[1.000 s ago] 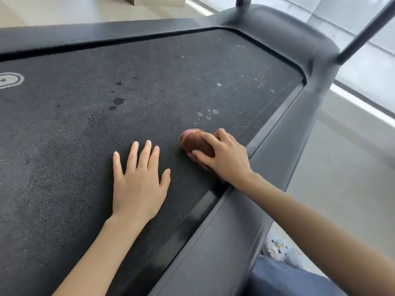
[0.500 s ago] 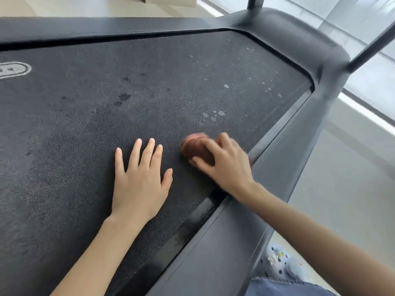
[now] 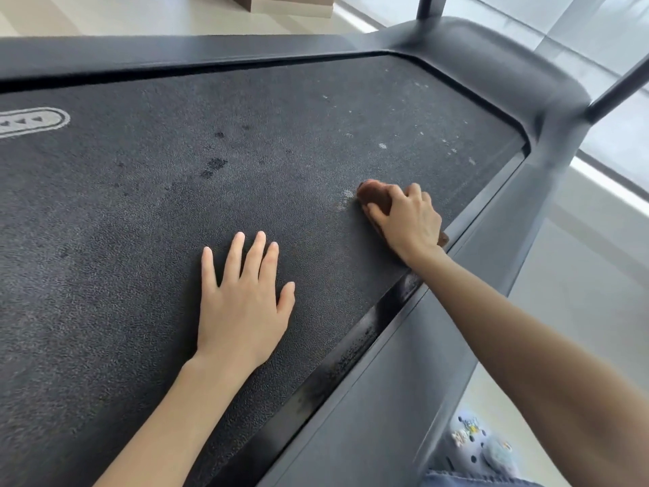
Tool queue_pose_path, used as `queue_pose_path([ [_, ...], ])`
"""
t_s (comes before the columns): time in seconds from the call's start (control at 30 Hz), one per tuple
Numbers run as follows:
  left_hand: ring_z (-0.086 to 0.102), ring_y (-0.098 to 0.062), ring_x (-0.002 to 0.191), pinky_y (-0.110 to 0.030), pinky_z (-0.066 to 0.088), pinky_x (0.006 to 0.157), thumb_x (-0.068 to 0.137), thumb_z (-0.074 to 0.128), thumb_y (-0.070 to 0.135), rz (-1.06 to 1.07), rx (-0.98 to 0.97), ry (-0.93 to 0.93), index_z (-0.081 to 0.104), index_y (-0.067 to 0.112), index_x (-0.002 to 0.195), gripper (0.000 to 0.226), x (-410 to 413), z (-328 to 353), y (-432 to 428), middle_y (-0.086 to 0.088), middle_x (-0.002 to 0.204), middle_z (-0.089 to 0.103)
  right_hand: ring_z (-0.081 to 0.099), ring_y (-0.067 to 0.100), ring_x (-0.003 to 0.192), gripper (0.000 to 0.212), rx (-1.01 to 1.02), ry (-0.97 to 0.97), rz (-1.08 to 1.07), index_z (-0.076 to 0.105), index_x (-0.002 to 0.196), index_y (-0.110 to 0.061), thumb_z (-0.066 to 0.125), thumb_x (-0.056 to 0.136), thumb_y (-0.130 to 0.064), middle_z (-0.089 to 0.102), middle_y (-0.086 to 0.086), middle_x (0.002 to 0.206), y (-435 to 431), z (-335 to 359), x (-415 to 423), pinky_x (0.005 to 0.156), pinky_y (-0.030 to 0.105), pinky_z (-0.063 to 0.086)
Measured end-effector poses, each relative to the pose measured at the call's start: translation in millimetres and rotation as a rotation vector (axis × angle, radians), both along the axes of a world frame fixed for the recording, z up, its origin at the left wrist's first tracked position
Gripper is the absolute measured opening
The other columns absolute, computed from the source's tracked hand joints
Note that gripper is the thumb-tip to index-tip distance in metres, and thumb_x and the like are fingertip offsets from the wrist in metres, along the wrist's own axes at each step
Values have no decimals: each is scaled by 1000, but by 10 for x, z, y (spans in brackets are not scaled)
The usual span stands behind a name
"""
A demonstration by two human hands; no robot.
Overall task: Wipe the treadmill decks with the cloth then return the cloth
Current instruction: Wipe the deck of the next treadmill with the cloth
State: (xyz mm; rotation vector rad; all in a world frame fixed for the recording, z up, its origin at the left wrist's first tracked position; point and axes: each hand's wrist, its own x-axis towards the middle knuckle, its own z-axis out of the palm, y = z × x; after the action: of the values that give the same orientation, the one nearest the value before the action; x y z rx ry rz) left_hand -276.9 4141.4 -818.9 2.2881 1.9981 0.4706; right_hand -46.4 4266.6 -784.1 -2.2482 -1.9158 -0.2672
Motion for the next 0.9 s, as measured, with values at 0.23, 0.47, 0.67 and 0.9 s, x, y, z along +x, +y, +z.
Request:
queue_pose_path([
  [0.23, 10, -24, 144, -52, 6, 115, 90, 32, 50, -10, -37, 59, 26, 13, 146, 67, 73, 62, 308, -7, 156, 20, 53, 28, 91, 47, 98, -66, 480, 60, 109, -22, 51, 84, -60, 51, 8, 96, -512, -97, -399, 58, 32, 42],
  [0.47, 6, -22, 145, -49, 2, 116, 86, 13, 56, -34, -39, 106, 19, 18, 148, 73, 94, -19, 508, -4, 158, 13, 49, 31, 106, 50, 45, -3, 163, 57, 120, -27, 50, 84, -61, 50, 9, 107, 112, -45, 223, 75, 38, 45],
  [0.67, 8, -22, 145, -49, 5, 116, 88, 18, 55, -30, -38, 81, 22, 17, 148, 70, 108, -19, 498, -4, 157, 16, 49, 35, 107, 51, 64, 6, 59, 56, 121, -15, 49, 89, -53, 50, 15, 110, 482, -53, 37, 77, 40, 44],
  [0.9, 18, -23, 143, -49, 14, 116, 85, 12, 54, -26, -51, 97, 34, 16, 144, 74, 107, 3, 495, -6, 153, 27, 54, 30, 90, 43, 154, -33, 570, 62, 109, -19, 59, 82, -52, 52, 10, 94, 59, -146, -527, 57, 32, 44],
])
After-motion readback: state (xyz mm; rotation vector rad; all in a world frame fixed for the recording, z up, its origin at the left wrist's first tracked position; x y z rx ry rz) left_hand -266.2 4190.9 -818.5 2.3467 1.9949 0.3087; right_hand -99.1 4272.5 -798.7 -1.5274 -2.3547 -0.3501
